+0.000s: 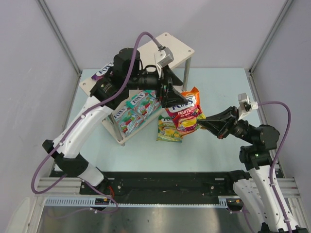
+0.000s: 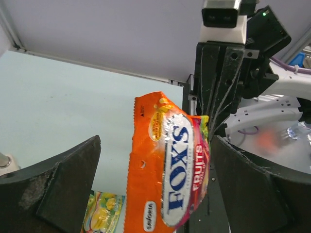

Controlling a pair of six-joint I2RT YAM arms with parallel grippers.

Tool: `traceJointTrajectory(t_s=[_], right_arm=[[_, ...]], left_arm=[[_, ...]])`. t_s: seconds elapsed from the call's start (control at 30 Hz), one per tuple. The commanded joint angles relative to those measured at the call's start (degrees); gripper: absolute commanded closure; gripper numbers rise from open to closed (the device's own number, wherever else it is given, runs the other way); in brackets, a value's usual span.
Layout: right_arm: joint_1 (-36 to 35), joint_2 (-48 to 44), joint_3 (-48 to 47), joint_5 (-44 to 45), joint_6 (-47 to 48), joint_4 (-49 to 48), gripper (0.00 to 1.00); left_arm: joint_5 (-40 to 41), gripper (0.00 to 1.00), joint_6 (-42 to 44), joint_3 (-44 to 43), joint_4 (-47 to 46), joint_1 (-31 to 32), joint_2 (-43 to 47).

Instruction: Place and organize the candy bags onto the shelf

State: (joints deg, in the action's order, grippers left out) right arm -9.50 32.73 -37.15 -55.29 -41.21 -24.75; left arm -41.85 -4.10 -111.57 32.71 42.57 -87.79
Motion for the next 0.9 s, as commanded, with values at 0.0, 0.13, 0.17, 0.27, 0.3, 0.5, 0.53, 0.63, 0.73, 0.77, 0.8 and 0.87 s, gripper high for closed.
traceJointTrajectory(t_s=[0.0, 0.13, 0.17, 0.27, 0.3, 0.5, 0.53, 0.63, 0.73, 0.77, 0.8, 0.87], right_arm=[[0.3, -0.7, -4.3, -3.2, -3.5, -7.7, 1.00], [0.3, -0.5, -5.4, -3.5, -3.7, -7.8, 1.00], [0.3, -0.6, -5.6, -3.5, -3.7, -7.7, 1.00], [0.4, -0.3, -6.0, -3.0, -3.6, -7.8, 1.00], [0.2, -0.3, -6.0, -2.9, -3.4, -7.8, 1.00], [0.3, 0.1, -6.1, -1.8, -1.8, -6.3, 1.00], [0.3, 0.1, -6.1, -1.5, -1.2, -5.9, 1.00], [0.2, 0.1, -6.1, -0.8, -0.7, -5.4, 1.00], [0.3, 0.0, -6.0, 0.3, 0.0, -4.8, 1.00], [0.3, -0.1, -6.0, 0.5, 0.3, -4.4, 1.00], [0.4, -0.1, -6.0, 0.7, 0.6, -4.4, 1.00], [0.3, 0.0, -6.0, 1.4, 0.9, -4.1, 1.00]], left_arm=[[-5.0, 0.00, 2.7, -1.5, 3.1, -0.5, -1.6], [-9.6, 0.00, 3.0, -1.1, 4.3, -0.5, -2.7], [-10.7, 0.00, 3.0, -0.9, 4.4, -0.4, -2.9], [-13.2, 0.01, 3.3, -0.5, 5.2, -0.4, -3.2], [-14.1, 0.05, 3.6, -0.6, 5.4, -0.4, -3.3], [-20.6, 0.19, 3.3, -0.1, 5.7, -0.4, -2.9], [-21.6, 0.19, 3.1, 0.2, 5.0, -0.4, -2.7], [-23.5, 0.27, 2.3, 0.9, 3.9, -0.4, -2.4], [-25.5, 0.35, 2.0, 1.4, 3.3, -0.3, -2.4], [-26.3, 0.36, 2.1, 1.4, 3.3, -0.1, -2.4], [-26.5, 0.39, 2.5, 1.5, 3.6, 0.2, -2.4], [-26.4, 0.42, 2.7, 1.4, 3.8, 0.4, -2.4]])
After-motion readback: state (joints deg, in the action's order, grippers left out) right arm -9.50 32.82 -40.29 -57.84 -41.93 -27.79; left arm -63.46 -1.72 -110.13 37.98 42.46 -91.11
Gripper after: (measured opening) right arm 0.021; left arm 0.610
